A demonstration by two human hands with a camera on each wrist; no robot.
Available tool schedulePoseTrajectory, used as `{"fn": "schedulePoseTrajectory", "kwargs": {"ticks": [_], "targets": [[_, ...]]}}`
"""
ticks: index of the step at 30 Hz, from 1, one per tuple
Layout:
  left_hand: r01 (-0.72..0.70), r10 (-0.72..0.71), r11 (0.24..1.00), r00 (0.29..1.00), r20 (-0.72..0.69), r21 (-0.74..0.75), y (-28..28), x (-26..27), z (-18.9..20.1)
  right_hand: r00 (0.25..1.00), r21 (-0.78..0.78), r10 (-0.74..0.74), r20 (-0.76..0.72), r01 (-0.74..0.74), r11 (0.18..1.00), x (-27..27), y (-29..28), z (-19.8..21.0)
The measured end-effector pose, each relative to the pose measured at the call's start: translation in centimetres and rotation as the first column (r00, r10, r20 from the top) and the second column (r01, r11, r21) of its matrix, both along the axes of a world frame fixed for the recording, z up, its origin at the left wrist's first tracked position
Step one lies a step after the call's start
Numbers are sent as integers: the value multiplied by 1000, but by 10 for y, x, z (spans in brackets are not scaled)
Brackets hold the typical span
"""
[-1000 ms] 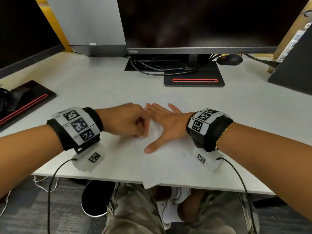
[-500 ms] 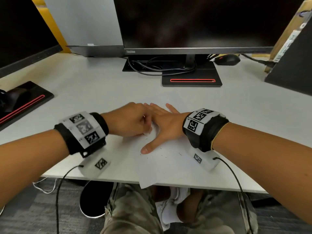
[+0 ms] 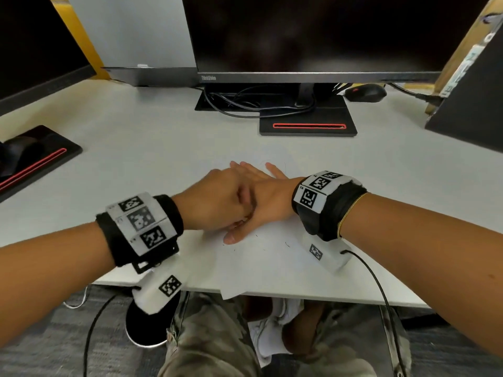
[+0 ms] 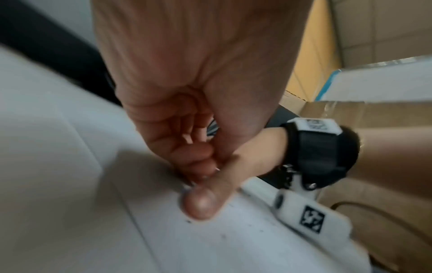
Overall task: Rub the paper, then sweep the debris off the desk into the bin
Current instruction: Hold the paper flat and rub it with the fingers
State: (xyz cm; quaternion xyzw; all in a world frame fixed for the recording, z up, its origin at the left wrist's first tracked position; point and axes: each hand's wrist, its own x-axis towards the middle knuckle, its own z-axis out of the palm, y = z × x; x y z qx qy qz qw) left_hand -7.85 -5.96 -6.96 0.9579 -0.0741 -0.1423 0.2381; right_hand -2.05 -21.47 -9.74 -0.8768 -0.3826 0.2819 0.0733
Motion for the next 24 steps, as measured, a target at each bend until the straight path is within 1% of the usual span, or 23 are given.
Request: {"fn": "schedulePoseTrajectory", "kwargs": {"ticks": [1, 4, 5, 7, 8, 9, 11, 12, 13, 15, 16, 17, 19, 20, 21, 23, 24], "targets": [[-19, 19, 1000, 1000, -17, -7, 2, 1, 3, 1000, 3, 2, 3, -2, 1000, 1, 0, 0], [-191, 193, 981, 976, 105, -29, 19, 16, 1, 1000, -8, -5, 19, 5, 1000, 1, 0, -2], [-192, 194, 981, 974, 115, -31, 15, 15, 0, 1000, -9, -11, 19, 11, 1000, 2, 0, -2], [-106, 108, 994, 992, 72, -31, 2, 6, -5, 1000, 5, -21, -5, 21, 1000, 1, 2, -3], [-91, 93, 995, 994, 50, -40, 0, 3, -6, 1000, 13, -19, -2, 19, 1000, 2, 2, -3], [-120, 122, 992, 992, 45, -40, 2, 7, -5, 1000, 16, -20, 6, 20, 1000, 2, 2, -2], [-214, 219, 975, 969, 112, -57, 14, 15, -4, 1000, 7, -26, 16, 26, 1000, 1, 2, -1], [-221, 228, 973, 964, 140, -59, 16, 16, -6, 999, 1, -27, 19, 27, 1000, 1, 2, -1], [-182, 187, 982, 973, 138, -48, 14, 15, -7, 999, 1, -27, 16, 27, 1000, 1, 2, 0], [-19, 20, 1000, 997, 71, -15, 8, 4, -7, 1000, 2, -18, 3, 18, 1000, 0, 3, 0], [24, -24, 1000, 999, 48, -3, 9, 5, -5, 1000, 5, -17, 6, 17, 1000, 1, 2, 0], [17, -18, 1000, 998, 55, 16, 15, 10, -2, 1000, 5, -20, 10, 20, 1000, 1, 2, -1], [-57, 52, 998, 990, 132, 33, 30, 19, 4, 1000, 1, -24, 20, 24, 1000, 2, 1, -2], [-52, 46, 998, 989, 143, 41, 34, 19, 3, 1000, -3, -24, 19, 24, 1000, 1, 1, -3], [8, -14, 999, 993, 114, 54, 34, 15, 2, 999, -3, -28, 15, 28, 1000, 2, 1, -3], [168, -168, 985, 986, -7, 46, 27, 5, 0, 999, -5, -38, 3, 38, 999, 3, 1, -4], [193, -191, 980, 980, -49, 43, 28, 5, 2, 999, -7, -37, 1, 37, 999, 3, 1, -3]]}}
